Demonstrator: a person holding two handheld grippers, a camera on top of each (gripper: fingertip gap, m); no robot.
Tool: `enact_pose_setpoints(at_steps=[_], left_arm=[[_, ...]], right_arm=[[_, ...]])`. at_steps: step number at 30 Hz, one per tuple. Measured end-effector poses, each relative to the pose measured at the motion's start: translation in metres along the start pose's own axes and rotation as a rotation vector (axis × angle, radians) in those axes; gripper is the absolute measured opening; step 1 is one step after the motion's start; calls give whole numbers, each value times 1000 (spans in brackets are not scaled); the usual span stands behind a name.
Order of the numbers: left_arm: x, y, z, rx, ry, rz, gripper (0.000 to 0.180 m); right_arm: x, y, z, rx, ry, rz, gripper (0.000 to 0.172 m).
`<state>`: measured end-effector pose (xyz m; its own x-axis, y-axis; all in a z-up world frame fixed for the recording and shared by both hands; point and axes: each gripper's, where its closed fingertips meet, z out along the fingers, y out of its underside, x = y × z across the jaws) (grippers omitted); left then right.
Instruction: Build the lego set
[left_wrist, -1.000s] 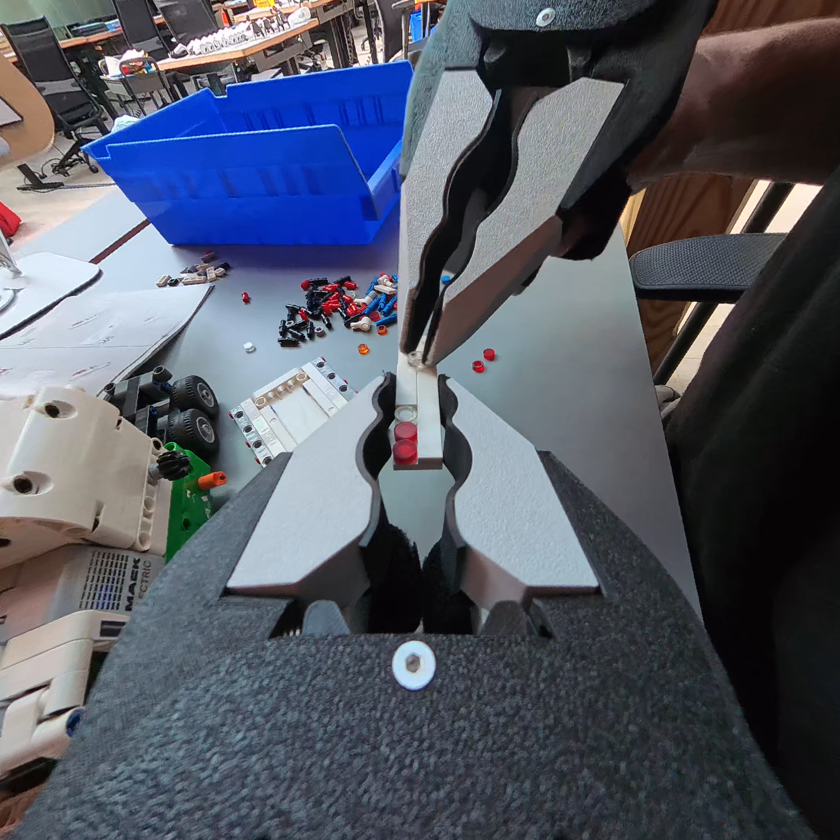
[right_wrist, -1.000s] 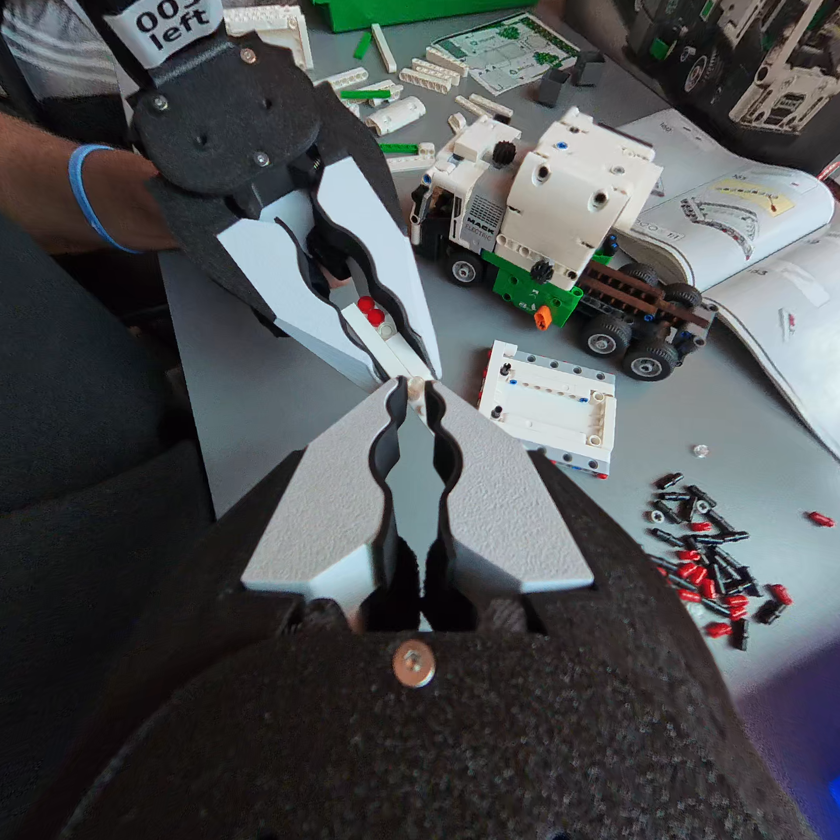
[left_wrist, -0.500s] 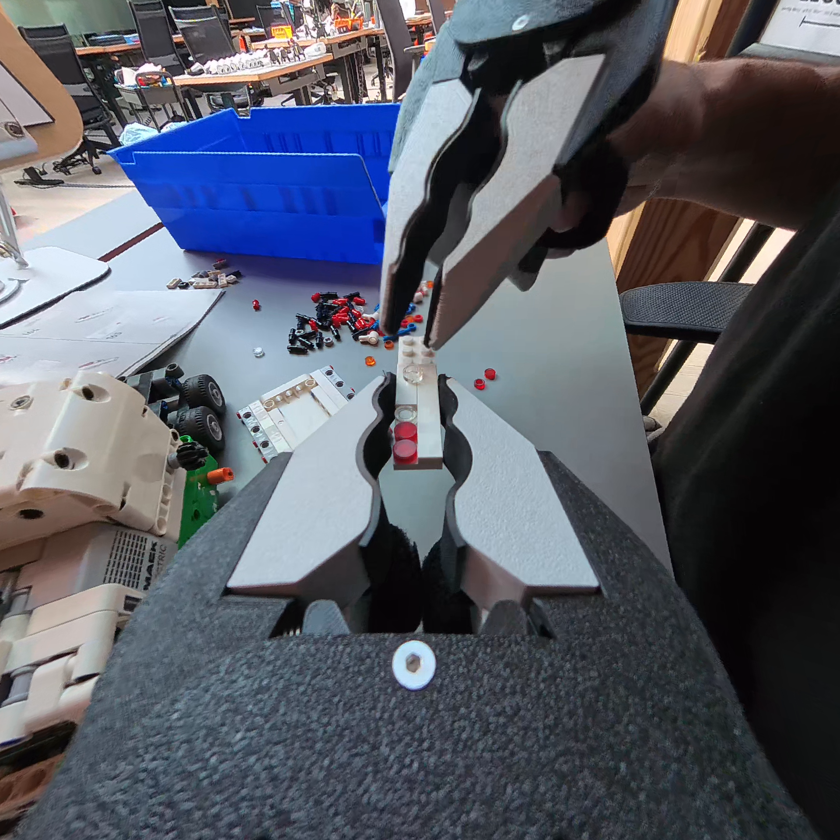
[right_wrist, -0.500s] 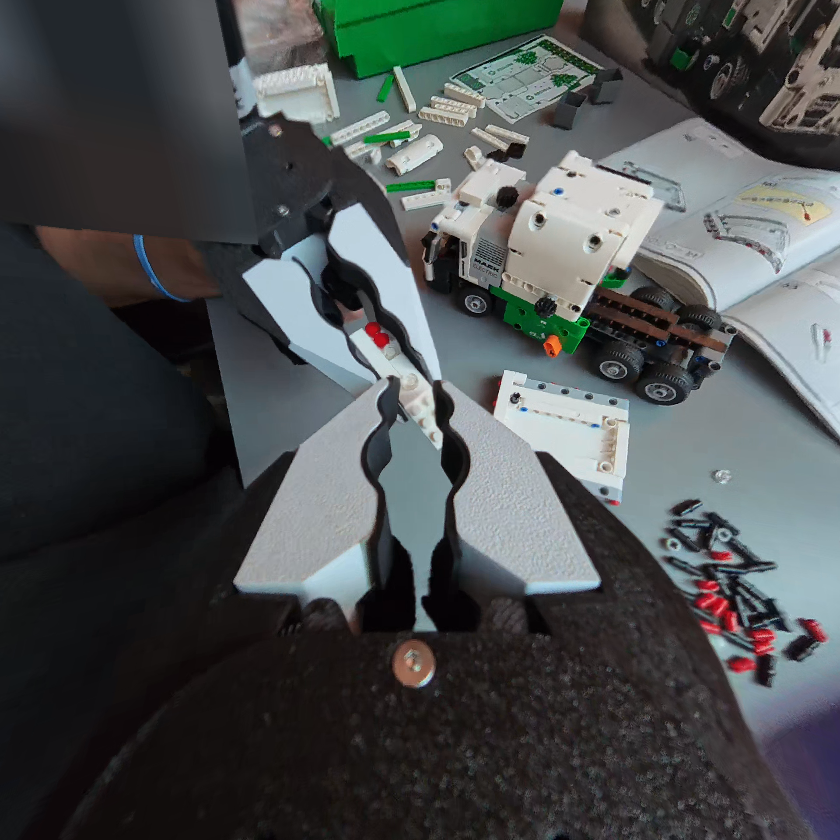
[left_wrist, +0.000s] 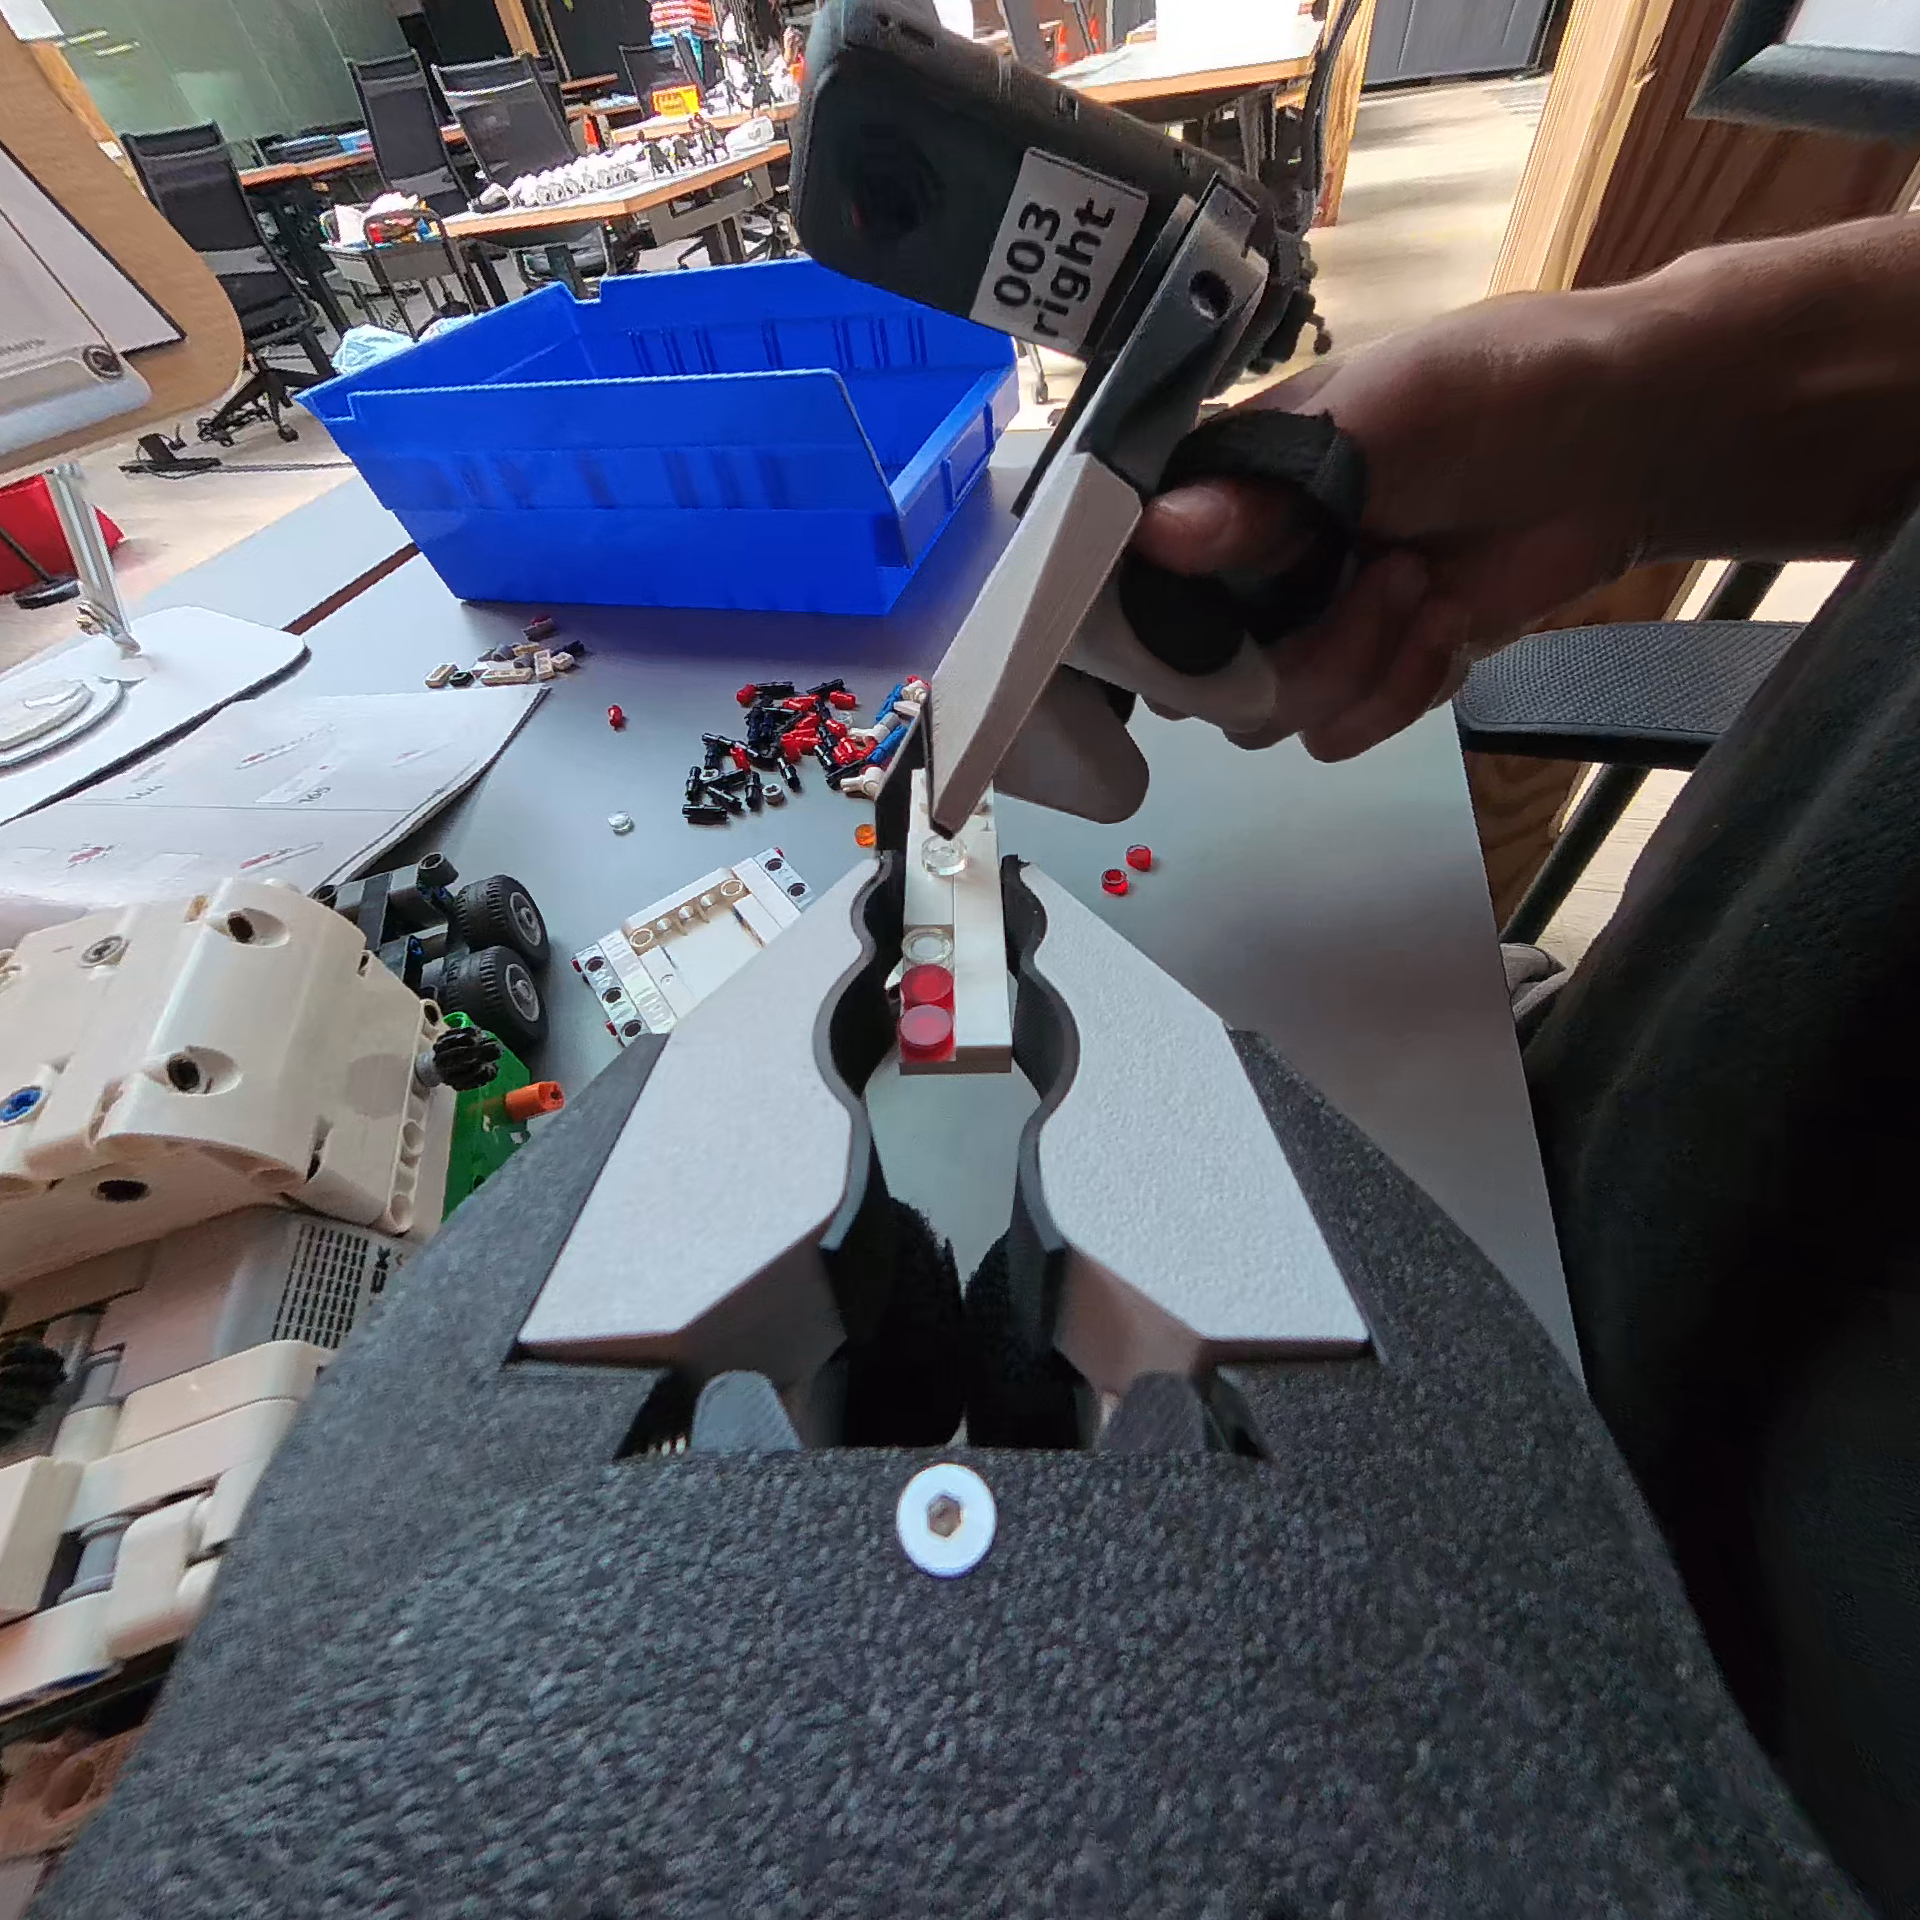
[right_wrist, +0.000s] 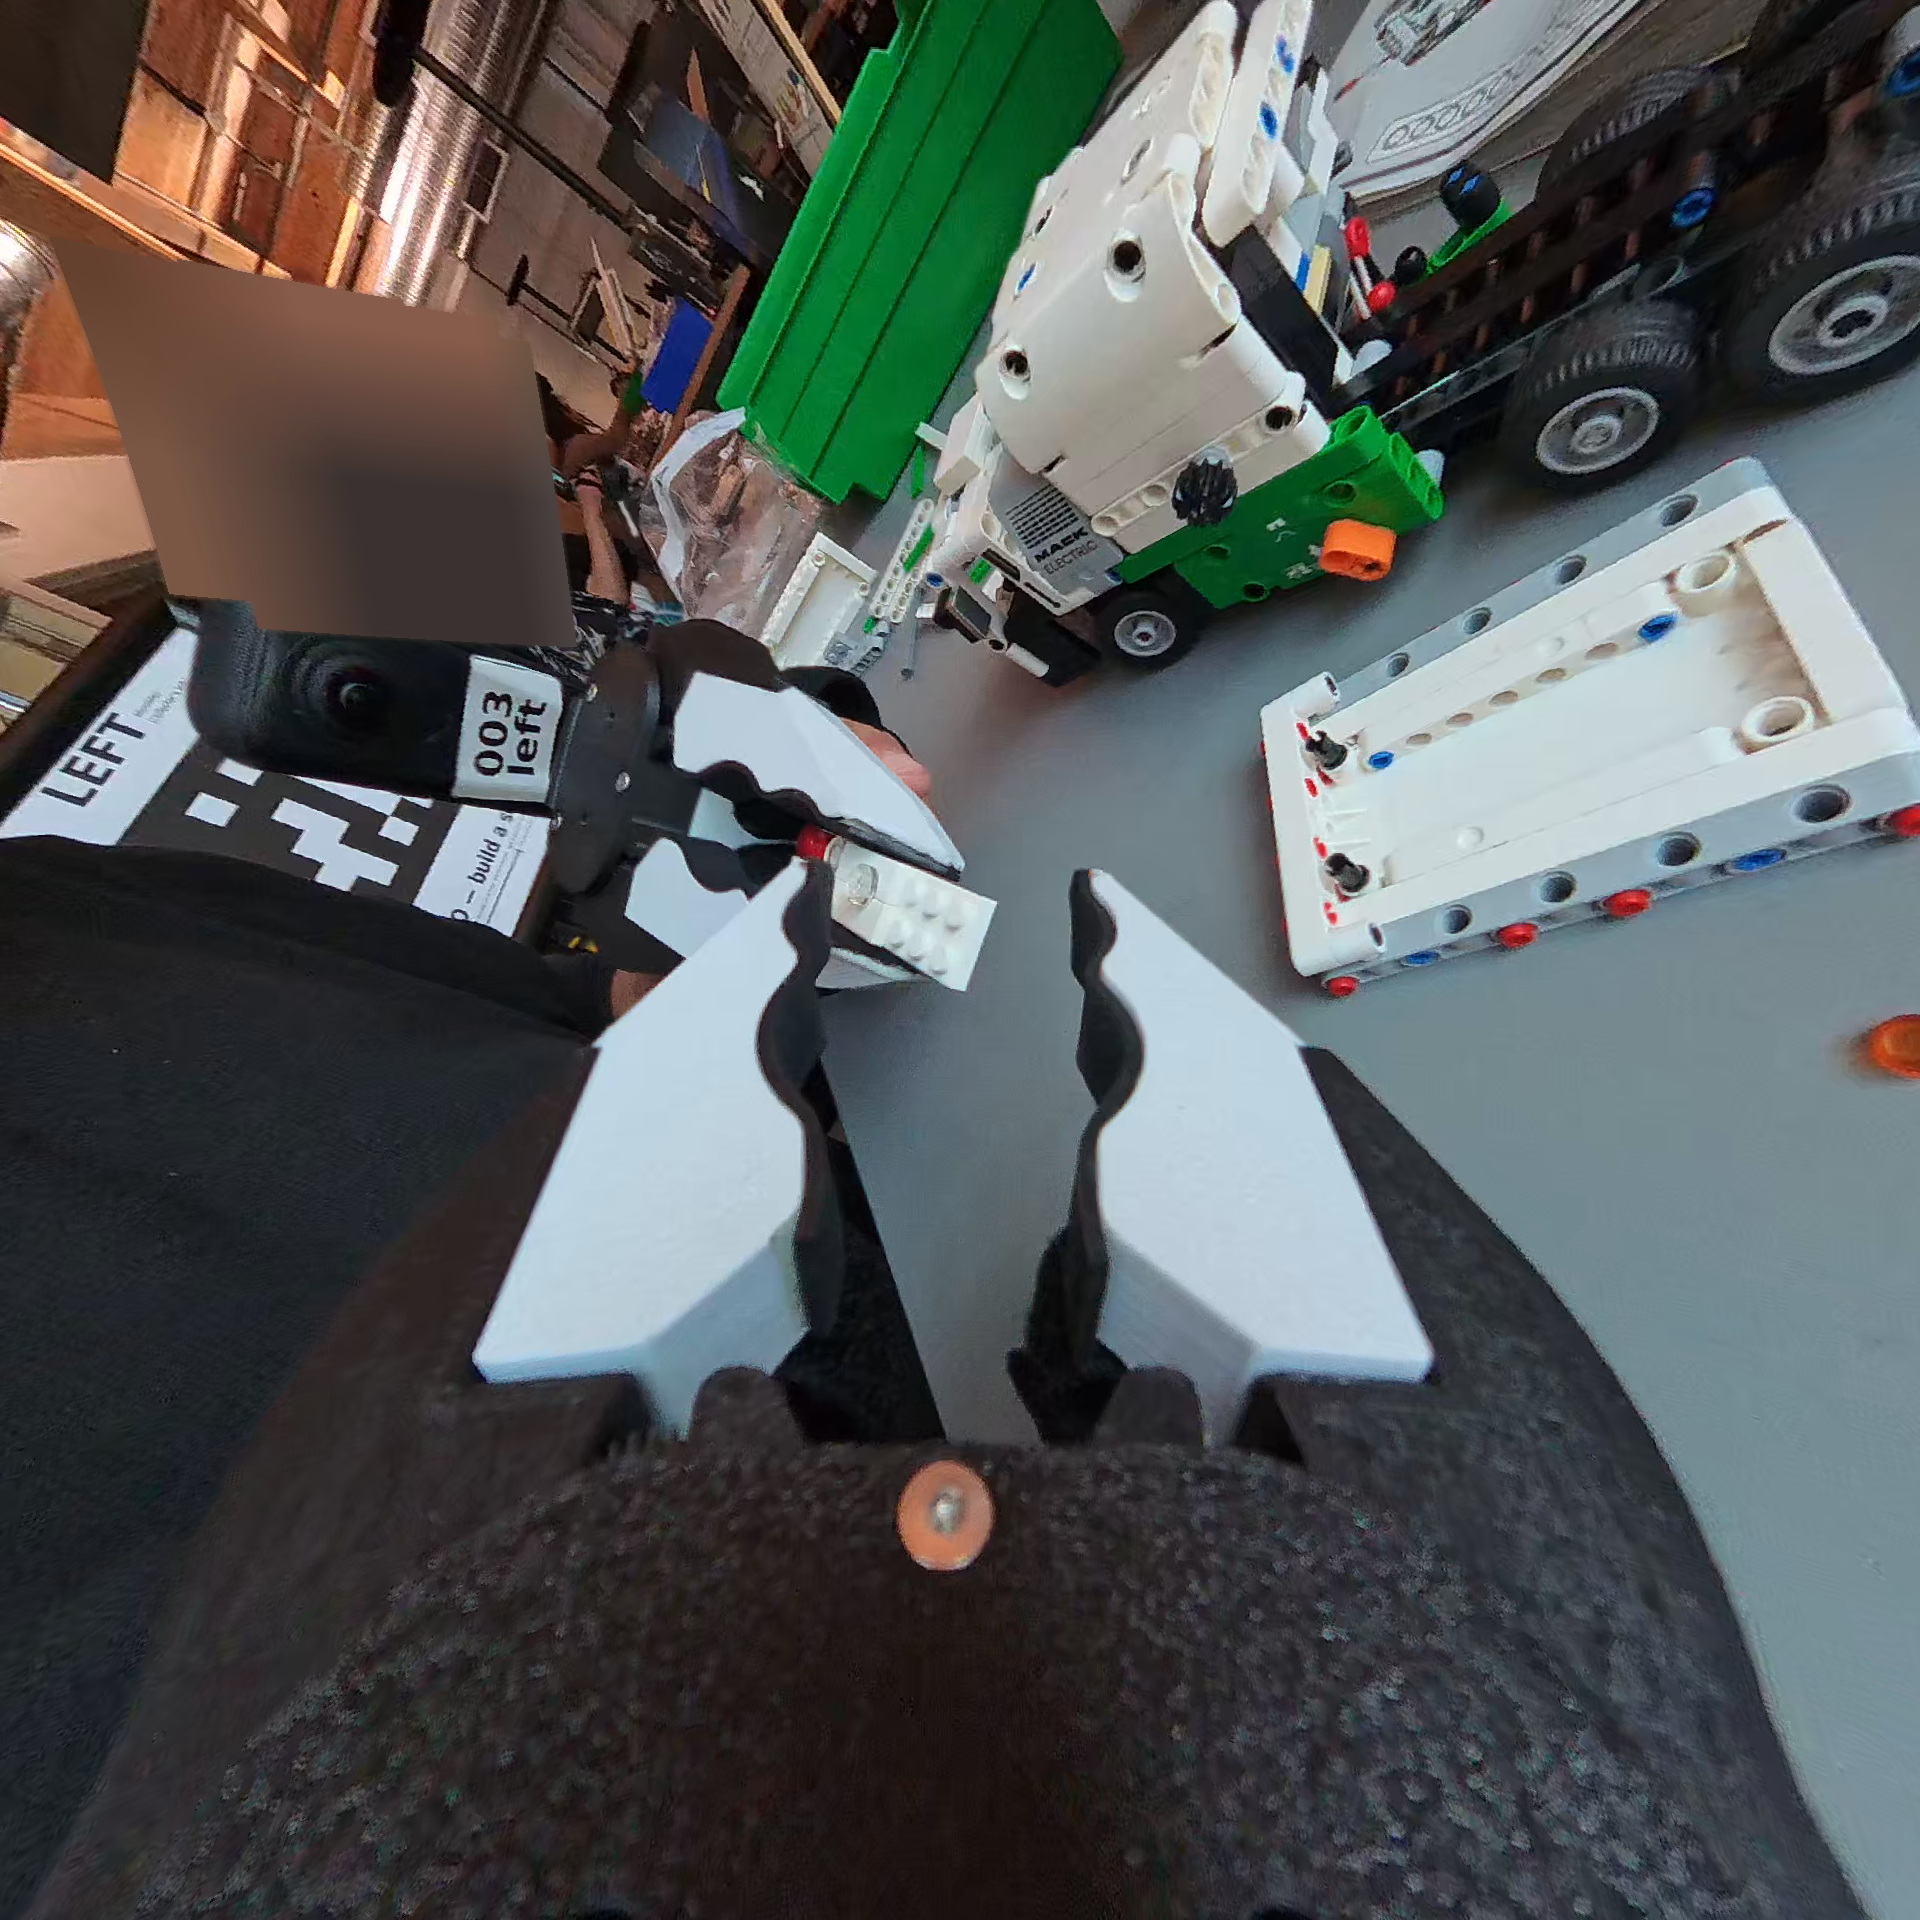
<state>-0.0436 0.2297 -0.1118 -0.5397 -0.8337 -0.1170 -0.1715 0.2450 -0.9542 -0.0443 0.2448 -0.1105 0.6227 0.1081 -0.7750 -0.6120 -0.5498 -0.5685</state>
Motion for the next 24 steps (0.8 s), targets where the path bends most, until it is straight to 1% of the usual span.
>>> enact_pose_setpoints(at_steps=[3, 7, 14, 20, 24], left_arm=[[0, 0, 0, 1, 1, 3, 17], [1, 0, 0, -2, 1, 6, 17], [1, 1, 0, -8, 5, 2, 17], [2, 4, 1, -21, 4, 11, 17], [3, 3, 1, -18, 10, 10, 17]], right_arm=[[-2, 2, 0, 2, -32, 19, 33], [-6, 5, 1, -4, -70, 32, 34], [-4, 8, 4, -12, -87, 62, 37], [-2, 5, 0, 3, -86, 58, 23], [-1, 2, -5, 17, -89, 53, 19]])
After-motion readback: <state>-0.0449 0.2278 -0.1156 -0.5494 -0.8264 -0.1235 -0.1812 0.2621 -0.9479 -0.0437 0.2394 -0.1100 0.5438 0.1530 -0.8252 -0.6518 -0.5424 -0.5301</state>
